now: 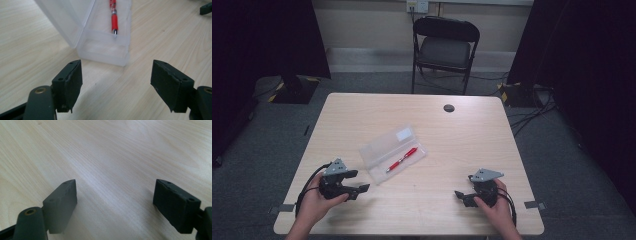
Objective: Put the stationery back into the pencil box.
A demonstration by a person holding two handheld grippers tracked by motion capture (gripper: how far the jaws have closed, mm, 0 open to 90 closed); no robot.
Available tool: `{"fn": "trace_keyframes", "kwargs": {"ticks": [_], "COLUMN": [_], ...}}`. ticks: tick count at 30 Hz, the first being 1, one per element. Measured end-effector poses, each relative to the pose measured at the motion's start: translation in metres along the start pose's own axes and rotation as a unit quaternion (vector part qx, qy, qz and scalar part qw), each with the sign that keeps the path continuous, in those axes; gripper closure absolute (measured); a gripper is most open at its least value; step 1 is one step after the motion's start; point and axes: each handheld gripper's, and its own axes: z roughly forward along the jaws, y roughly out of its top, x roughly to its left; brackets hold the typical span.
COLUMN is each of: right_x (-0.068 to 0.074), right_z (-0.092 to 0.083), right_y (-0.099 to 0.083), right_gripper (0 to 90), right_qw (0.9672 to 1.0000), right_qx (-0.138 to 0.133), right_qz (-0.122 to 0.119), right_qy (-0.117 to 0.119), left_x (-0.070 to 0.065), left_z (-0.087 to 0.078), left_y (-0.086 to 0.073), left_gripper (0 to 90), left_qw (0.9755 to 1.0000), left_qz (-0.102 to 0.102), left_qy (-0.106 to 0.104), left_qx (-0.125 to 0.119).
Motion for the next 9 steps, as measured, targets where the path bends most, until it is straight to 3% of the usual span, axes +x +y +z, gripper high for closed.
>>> {"fn": "trace_keyframes", "kwargs": {"ticks": [9], "right_x": [0.000], "right_z": [0.000], "right_y": [0.000], "right_gripper": [18.5], "right_qw": [1.0000], "right_qx": [0.000], "right_qz": [0.000], "right_qy": [0.000], "left_x": [0.002], "left_z": [-0.006], "left_y": [-0.011], "left_gripper": [24.2], "left_qw": [0.9999], "left_qz": [-0.003], "left_qy": [0.013], "left_qx": [-0.004]}}
